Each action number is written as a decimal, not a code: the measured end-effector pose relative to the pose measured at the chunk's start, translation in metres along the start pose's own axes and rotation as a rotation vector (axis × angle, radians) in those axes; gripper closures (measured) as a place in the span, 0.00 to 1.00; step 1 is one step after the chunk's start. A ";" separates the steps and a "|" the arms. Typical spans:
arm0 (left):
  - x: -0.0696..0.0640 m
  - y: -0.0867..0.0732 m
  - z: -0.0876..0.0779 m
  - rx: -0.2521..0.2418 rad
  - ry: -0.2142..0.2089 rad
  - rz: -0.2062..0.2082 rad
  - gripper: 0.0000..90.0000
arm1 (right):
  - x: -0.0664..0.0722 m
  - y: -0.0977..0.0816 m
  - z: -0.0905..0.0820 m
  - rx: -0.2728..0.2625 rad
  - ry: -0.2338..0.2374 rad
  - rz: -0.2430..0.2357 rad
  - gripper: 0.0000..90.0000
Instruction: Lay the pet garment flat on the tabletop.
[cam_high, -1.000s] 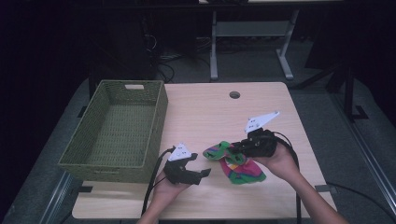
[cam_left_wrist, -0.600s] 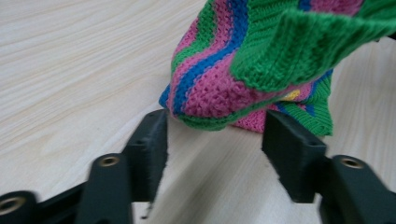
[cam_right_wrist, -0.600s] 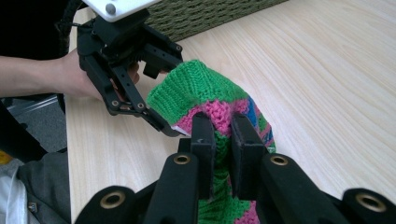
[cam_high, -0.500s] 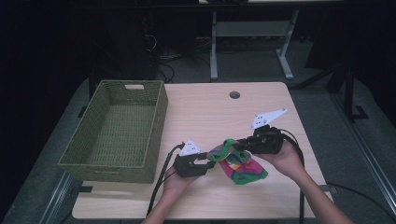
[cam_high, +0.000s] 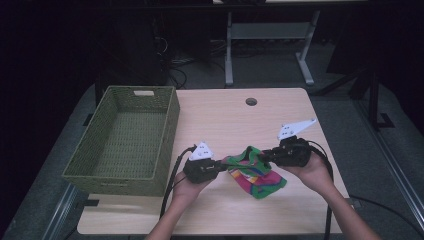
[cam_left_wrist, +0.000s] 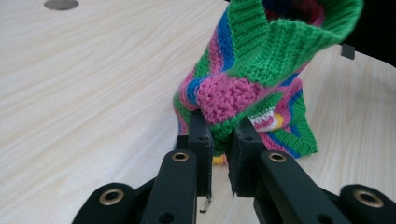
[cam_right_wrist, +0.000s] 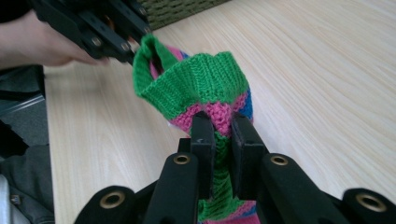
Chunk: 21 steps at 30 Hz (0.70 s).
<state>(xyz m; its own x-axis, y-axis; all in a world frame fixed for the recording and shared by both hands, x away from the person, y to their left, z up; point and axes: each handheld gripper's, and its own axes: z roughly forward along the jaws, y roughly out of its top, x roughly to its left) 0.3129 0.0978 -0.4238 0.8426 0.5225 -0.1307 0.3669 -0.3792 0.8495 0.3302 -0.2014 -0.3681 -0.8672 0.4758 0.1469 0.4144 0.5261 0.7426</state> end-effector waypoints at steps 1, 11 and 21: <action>0.000 0.002 -0.002 0.000 0.001 0.002 0.91 | -0.001 -0.001 0.000 0.000 -0.005 0.002 0.90; -0.002 0.015 -0.014 0.004 -0.003 0.020 0.91 | 0.004 -0.003 -0.005 -0.020 0.011 -0.002 0.90; 0.009 0.037 -0.018 0.072 0.005 0.027 0.92 | 0.003 0.003 -0.004 -0.038 0.008 0.001 0.90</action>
<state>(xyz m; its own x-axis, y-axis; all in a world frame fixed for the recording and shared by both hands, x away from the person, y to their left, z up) 0.3272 0.1025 -0.3840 0.8507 0.5148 -0.1059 0.3718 -0.4471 0.8136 0.3276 -0.2010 -0.3633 -0.8690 0.4708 0.1523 0.4045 0.4986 0.7667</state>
